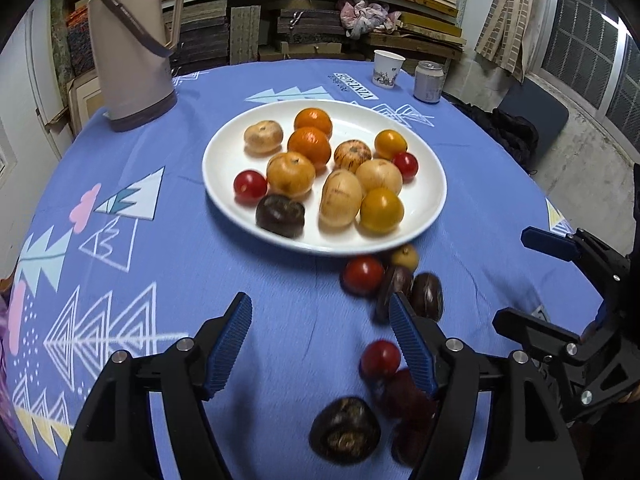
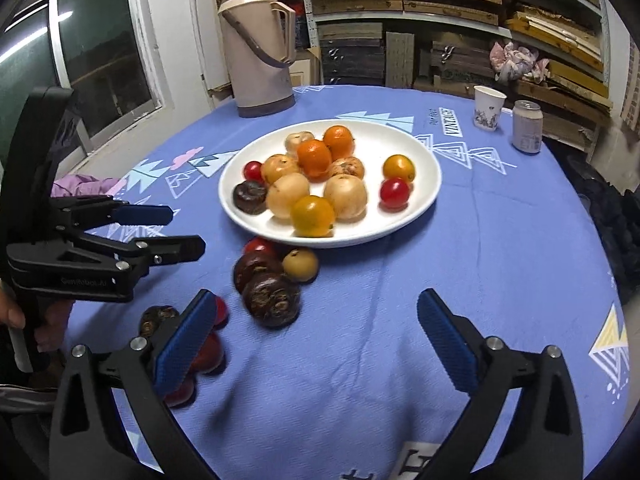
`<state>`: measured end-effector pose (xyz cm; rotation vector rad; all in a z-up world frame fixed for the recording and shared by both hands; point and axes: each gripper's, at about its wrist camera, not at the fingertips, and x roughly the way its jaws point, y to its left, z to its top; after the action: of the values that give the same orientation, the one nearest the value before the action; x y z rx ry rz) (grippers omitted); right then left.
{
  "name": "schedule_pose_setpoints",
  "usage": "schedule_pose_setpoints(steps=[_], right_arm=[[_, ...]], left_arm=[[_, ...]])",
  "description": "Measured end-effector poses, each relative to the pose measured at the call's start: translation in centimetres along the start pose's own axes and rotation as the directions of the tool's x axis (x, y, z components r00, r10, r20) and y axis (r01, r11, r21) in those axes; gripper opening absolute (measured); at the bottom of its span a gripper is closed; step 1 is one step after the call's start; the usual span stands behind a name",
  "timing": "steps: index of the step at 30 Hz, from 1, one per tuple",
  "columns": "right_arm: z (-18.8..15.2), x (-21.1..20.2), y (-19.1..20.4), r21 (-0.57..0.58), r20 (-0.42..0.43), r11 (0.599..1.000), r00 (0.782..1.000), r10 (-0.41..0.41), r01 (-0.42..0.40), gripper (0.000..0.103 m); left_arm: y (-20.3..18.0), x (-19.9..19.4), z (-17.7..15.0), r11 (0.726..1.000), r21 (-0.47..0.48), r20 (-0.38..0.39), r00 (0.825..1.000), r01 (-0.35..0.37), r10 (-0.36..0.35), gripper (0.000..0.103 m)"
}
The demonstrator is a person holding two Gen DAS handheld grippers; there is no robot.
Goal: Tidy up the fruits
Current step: 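Withdraw both tools from the plate toward the dark fruits, then grasp a dark mangosteen with the left tool while the right tool grasps another mangosteen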
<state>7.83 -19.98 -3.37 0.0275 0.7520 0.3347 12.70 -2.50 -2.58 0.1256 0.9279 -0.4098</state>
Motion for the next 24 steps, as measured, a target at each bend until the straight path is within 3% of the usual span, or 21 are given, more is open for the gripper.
schedule_pose_setpoints(steps=[8,12,17,19,21,24], right_arm=[[-0.2,2.5,1.9,-0.042,-0.057,0.999,0.998,0.031,-0.034,0.096],[-0.2,4.9,2.1,-0.024,-0.122,0.997,0.99,0.071,-0.075,0.066],[-0.1,6.9,2.0,-0.001,-0.151,0.996,0.985,0.09,-0.091,0.062],[0.1,7.4,1.7,0.027,-0.157,0.992,0.979,0.127,-0.124,0.044],[0.1,7.4,1.4,0.045,-0.16,0.986,0.973,0.166,-0.161,0.039],[0.1,6.7,1.2,0.031,-0.152,0.989,0.977,0.148,-0.144,0.039]], left_arm=[[2.4,0.4,-2.0,0.998,-0.037,-0.03,0.998,-0.054,0.053,0.078],[3.5,0.7,-2.5,0.997,-0.056,-0.048,0.997,-0.061,0.059,0.078],[3.5,0.7,-2.4,0.998,-0.051,-0.05,0.998,-0.048,0.045,0.078],[3.2,0.8,-2.3,0.998,-0.043,-0.051,0.998,-0.039,0.037,0.078],[2.9,0.8,-2.1,0.999,-0.033,-0.05,0.998,-0.031,0.03,0.078],[2.5,1.0,-1.9,1.0,-0.024,-0.053,0.998,-0.018,0.017,0.078]])
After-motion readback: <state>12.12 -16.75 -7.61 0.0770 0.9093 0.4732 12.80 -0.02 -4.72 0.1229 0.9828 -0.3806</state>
